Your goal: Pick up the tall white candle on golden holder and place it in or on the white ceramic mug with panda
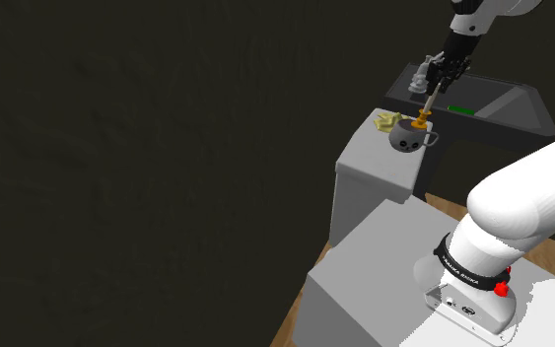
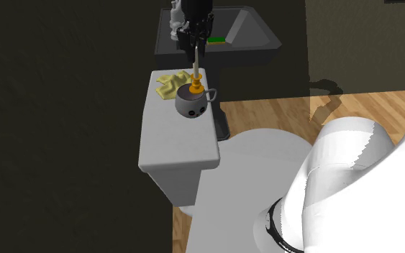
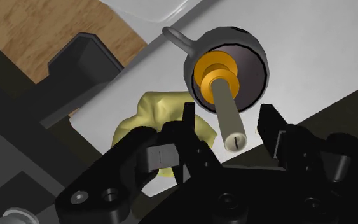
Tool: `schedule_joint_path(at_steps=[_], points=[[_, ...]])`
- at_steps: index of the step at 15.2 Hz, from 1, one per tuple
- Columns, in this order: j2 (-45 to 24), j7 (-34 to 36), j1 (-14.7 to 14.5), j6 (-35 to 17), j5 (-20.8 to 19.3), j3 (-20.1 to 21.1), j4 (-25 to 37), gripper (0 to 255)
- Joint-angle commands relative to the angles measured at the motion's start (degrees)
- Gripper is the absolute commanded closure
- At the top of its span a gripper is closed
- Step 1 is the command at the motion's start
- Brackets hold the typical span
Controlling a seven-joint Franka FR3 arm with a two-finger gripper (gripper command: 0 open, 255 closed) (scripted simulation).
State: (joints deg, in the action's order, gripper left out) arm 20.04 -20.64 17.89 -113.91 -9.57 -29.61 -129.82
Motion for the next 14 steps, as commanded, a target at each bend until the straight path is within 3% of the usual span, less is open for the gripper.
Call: schedule_joint_path(at_steps=[1, 5, 9, 14], points=[[-0.01, 0.00, 0.00, 0.00, 0.00, 0.00, -0.03, 0], [-0.01, -0.01, 0.00, 0.01, 0.00, -0.01, -0.02, 0], [1.46, 0.21, -0.11, 7.47, 0.06, 1.12, 6.04, 0], [1.46, 0.21, -0.10, 7.47, 0.07, 1.13, 6.04, 0]])
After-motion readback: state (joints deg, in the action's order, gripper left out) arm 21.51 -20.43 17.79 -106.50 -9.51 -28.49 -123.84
